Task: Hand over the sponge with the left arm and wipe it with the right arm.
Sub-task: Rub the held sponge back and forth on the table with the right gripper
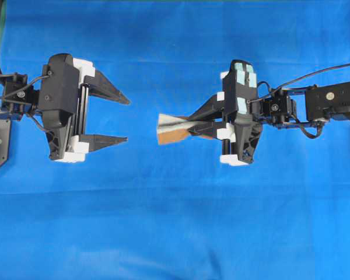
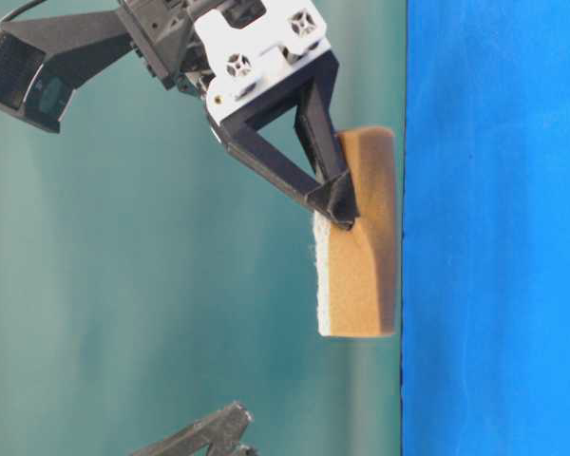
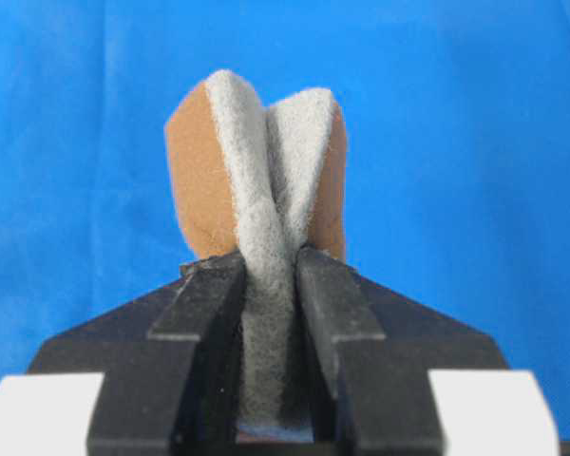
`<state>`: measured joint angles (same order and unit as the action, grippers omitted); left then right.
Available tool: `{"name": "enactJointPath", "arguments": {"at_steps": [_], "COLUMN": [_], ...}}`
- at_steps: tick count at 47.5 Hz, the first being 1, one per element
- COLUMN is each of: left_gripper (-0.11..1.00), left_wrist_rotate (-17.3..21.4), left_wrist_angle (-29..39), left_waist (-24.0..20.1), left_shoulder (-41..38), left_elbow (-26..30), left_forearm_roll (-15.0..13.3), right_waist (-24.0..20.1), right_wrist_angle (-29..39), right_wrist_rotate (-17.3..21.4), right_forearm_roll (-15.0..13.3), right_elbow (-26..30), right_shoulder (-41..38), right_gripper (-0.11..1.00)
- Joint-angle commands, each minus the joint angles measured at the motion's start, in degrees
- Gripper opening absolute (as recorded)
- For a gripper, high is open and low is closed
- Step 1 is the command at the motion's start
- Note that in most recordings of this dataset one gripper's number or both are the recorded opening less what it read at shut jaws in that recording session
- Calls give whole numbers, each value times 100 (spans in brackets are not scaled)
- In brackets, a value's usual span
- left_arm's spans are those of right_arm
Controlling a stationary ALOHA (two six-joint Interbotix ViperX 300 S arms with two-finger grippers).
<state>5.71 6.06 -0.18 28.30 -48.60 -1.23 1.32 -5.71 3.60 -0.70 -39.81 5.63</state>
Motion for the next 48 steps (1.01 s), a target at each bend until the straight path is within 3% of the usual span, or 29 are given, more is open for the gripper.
{"name": "enactJointPath", "arguments": {"at_steps": [1, 15, 27, 39, 48], "left_gripper": [86, 86, 86, 86, 86], "left_wrist_rotate": [9, 9, 18, 53, 53], "left_wrist_angle": [-53, -70, -70, -70, -70], "left_waist": [18, 18, 18, 18, 18], "left_shoulder": [18, -9, -18, -26, -26], "left_elbow": [70, 53, 26, 18, 18], "left_forearm_roll": [-9, -9, -9, -9, -9], "right_waist": [-9, -18, -123, -70, 369], "right_wrist_angle": [-132, -1213, -1529, -1521, -1521], "right_wrist_rotate": [9, 123, 369, 369, 281], "right_forearm_roll": [-9, 79, 97, 97, 70], "right_elbow": [9, -272, -396, -396, -563], "right_shoulder": [18, -1046, -1793, -1872, -1661], "right_gripper": [23, 23, 23, 23, 23]}}
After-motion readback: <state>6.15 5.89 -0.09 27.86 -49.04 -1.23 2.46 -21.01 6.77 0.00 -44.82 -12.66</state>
